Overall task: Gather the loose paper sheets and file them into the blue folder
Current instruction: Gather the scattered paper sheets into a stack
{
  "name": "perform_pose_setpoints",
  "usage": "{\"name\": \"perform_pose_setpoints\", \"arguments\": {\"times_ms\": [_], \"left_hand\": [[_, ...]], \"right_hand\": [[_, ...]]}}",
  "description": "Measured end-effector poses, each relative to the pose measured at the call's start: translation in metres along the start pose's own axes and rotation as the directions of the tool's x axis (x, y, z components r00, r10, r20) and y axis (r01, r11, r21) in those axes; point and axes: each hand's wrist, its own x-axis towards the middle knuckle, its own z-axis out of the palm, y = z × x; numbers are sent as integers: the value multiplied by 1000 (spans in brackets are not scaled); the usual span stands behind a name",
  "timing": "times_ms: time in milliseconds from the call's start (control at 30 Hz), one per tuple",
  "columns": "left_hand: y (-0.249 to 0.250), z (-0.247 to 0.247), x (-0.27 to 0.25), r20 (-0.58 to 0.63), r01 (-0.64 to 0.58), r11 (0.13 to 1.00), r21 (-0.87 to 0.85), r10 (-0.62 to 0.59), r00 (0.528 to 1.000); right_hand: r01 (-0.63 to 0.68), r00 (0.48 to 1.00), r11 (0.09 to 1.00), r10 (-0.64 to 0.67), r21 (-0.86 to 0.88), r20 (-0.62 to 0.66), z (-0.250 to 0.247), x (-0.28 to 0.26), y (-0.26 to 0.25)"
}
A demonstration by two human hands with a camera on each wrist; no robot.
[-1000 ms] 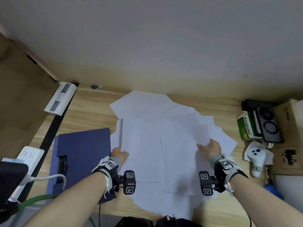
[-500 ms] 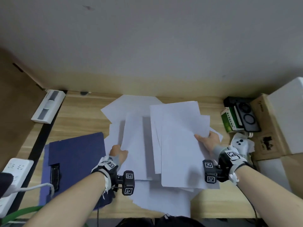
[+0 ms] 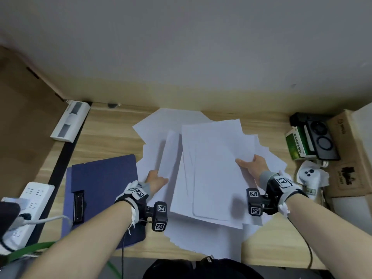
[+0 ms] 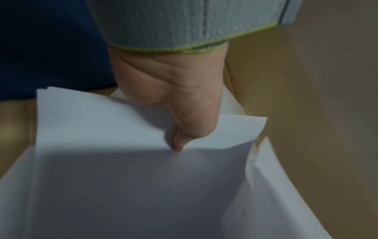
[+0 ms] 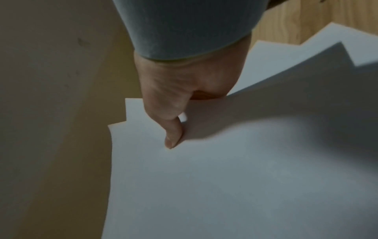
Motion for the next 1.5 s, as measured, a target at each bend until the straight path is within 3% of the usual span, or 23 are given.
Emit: {"name": "perform_pose_setpoints", "arguments": {"times_ms": [200, 267, 433, 600, 700, 900, 1000, 1133, 1300, 1500], "left_hand": [[9, 27, -22, 191, 171, 929, -328, -112, 975], [12, 32, -29, 215, 144, 959, -243, -92, 972], [28, 46, -32, 91, 45, 998, 32, -47, 995], [72, 32, -54, 70, -126, 985, -119, 135, 988], [118, 15, -66, 37, -260, 943, -207, 273, 961], [204, -20, -103, -69, -542, 767, -345, 555, 829], [197, -26, -109, -83, -595, 754, -280, 598, 797], [155, -15, -108, -87, -529, 792, -303, 530, 843], [138, -4, -110, -72, -480, 798, -366, 490, 869], [150, -28, -110, -20, -520, 750, -409, 562, 827]], "right_hand": [[-98, 992, 983, 108, -154, 57, 56, -4, 36], [-106, 994, 982, 111, -156, 23, 72, -9, 39], [-134, 988, 985, 140, -105, 56, 85, -20, 39], [-72, 997, 991, 67, 111, 45, 52, -26, 4], [39, 998, 971, -48, 234, 33, 32, -20, -41], [253, 957, 814, -290, 523, -13, -2, -25, -136], [282, 934, 795, -355, 537, 35, -1, -41, -133], [269, 932, 858, -347, 439, 106, 20, -55, -87], [276, 952, 879, -306, 388, 16, 43, -61, -66], [307, 938, 830, -346, 466, -1, 39, -71, -87]]}}
